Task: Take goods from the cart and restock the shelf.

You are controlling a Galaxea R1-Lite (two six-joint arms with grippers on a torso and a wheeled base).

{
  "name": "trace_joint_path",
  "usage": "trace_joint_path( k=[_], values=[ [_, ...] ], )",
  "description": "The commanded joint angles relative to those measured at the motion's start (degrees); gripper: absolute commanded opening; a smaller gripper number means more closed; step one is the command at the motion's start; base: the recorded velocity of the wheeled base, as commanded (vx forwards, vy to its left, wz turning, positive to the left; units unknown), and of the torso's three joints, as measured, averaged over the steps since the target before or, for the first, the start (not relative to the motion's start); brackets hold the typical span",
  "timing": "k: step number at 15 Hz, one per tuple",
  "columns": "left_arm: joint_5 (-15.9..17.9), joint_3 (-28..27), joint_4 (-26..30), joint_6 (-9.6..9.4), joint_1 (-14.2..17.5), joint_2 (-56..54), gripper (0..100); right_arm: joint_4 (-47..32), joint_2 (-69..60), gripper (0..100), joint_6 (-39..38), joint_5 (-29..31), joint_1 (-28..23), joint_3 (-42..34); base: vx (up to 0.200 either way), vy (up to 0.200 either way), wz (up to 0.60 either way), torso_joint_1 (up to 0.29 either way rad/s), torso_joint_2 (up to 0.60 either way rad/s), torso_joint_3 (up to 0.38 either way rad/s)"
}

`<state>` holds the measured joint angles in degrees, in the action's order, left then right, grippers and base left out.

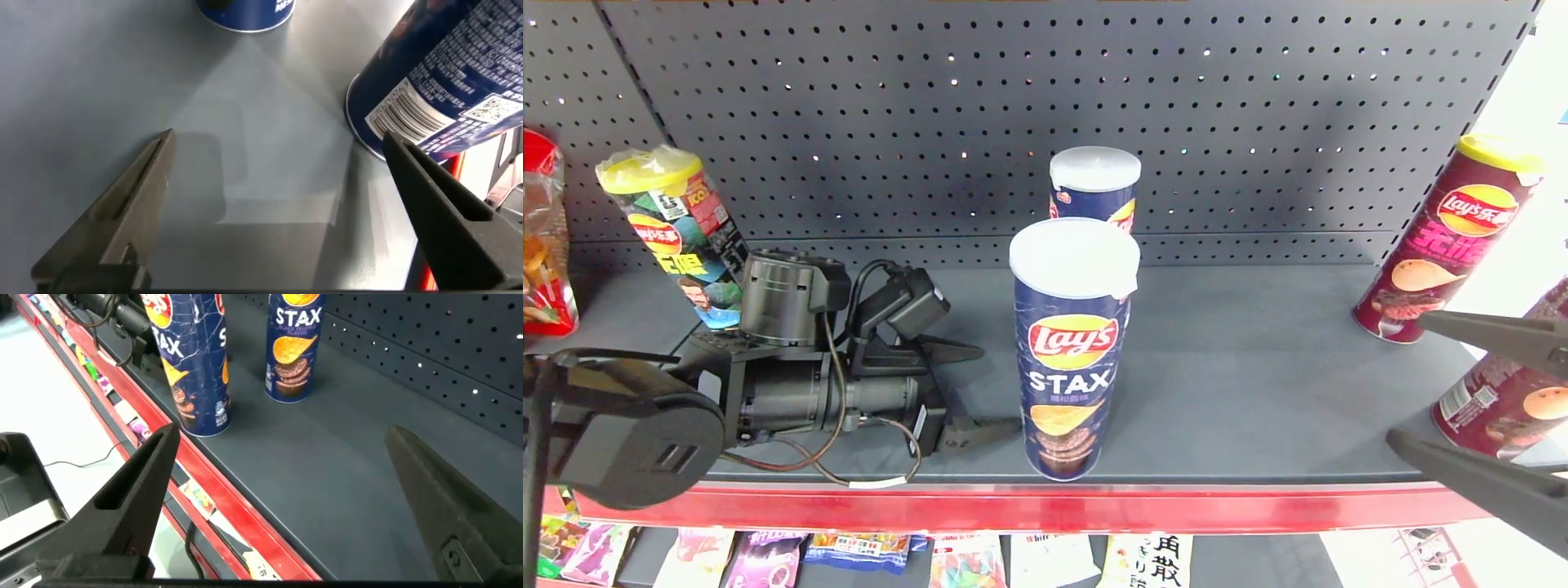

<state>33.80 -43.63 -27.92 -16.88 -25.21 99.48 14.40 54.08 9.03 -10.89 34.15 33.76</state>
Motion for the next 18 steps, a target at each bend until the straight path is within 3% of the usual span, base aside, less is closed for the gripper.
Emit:
trace_joint_path(
  k=[1,6,9,11,12,13,15,16,18],
  values=[
    [0.03,-0.67,-0.03,0.01,-0.19,0.54,100,0.02,0.24,100,0.02,-0.01,-0.04,-0.01,0.000,0.000,0.00,0.000,0.00,0.000],
    [-0.05,-0.67,-0.03,0.01,-0.63,0.46,100,0.02,0.15,100,0.02,-0.01,-0.04,-0.01,0.000,0.000,0.00,0.000,0.00,0.000],
    [-3.04,0.04,-1.00,0.54,-0.54,-1.30,100,-0.16,-0.20,100,0.02,0.08,-0.04,-0.53,0.000,0.000,0.00,0.000,0.00,0.000],
    [-6.03,0.30,-1.00,3.52,-0.45,-5.43,100,-0.16,-1.08,100,0.11,0.25,-0.40,-0.88,0.000,0.000,0.00,0.000,0.00,0.000],
    [-9.63,1.18,-0.30,7.92,-0.72,-10.79,100,-0.16,-2.31,100,0.28,0.95,-0.57,-1.15,0.000,0.000,0.00,0.000,0.00,0.000],
    [-13.85,1.79,2.16,10.38,-1.42,-15.36,100,-0.07,-3.89,100,0.37,2.36,-0.57,-2.29,0.000,0.000,0.00,0.000,0.00,0.000],
    [-22.64,3.46,11.31,10.91,-1.68,-25.03,100,-0.16,-8.20,100,0.46,5.35,-0.57,-4.31,0.000,0.000,0.00,0.000,0.00,0.000],
    [-25.98,5.40,19.83,11.00,-1.68,-33.12,100,-2.71,-11.36,100,0.46,7.63,-1.01,-4.14,0.000,0.000,0.00,0.000,0.00,0.000],
    [-29.50,6.10,30.20,11.00,-1.60,-41.56,100,-11.58,-16.37,100,0.46,10.80,-4.09,-2.47,0.000,0.000,0.00,0.000,0.00,0.000]
  ],
)
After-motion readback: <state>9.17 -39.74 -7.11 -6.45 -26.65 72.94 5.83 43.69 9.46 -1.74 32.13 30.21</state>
